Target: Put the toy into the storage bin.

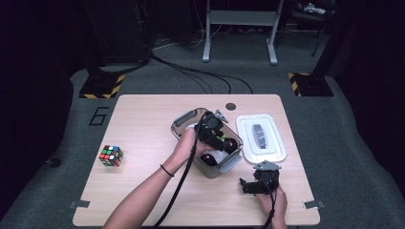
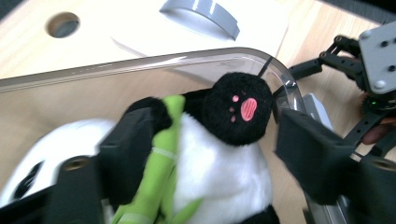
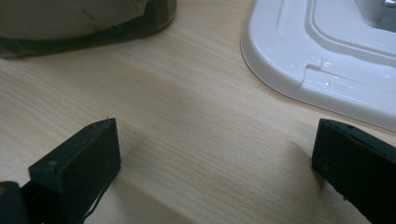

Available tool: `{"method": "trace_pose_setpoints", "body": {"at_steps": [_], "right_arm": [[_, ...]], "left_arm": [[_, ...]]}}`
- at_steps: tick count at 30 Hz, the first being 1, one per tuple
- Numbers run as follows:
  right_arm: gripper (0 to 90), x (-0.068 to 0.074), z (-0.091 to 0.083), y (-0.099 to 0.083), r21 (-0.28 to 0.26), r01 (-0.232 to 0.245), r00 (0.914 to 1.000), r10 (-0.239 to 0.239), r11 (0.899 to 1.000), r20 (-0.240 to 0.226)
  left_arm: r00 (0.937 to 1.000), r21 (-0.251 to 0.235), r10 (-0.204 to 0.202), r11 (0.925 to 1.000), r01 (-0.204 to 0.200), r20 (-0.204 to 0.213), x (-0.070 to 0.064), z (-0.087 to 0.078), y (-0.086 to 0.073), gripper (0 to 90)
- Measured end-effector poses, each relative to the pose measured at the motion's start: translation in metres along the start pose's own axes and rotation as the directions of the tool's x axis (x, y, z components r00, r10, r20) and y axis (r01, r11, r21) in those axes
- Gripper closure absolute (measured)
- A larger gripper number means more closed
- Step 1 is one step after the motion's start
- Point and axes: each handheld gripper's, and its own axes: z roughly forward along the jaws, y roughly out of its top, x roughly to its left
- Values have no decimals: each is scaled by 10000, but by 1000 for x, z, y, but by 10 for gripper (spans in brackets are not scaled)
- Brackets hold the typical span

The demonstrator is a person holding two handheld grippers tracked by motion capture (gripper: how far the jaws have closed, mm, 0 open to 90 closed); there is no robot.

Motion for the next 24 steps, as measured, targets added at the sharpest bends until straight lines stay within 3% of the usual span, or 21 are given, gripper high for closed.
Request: {"method": "trace_pose_setpoints", "body": {"at_steps": [3,11,14,24], "right_arm": [[4,0,0,0,6,80,10000,-80,10000,-18],[4,0,0,0,6,87,10000,-87,10000,-6],[4,0,0,0,7,80,10000,-80,10000,-5],[4,0,0,0,10,61,10000,-62,10000,10]], "left_arm": [[9998,-333,-72,9994,65,-195,3,-14,-8,153],[9976,-967,-397,9947,341,-565,19,-51,-39,87],[9943,-1218,-722,9906,624,-779,26,-65,-55,64],[9698,-1834,-1767,9722,1453,-1684,44,-98,-113,34]]}}
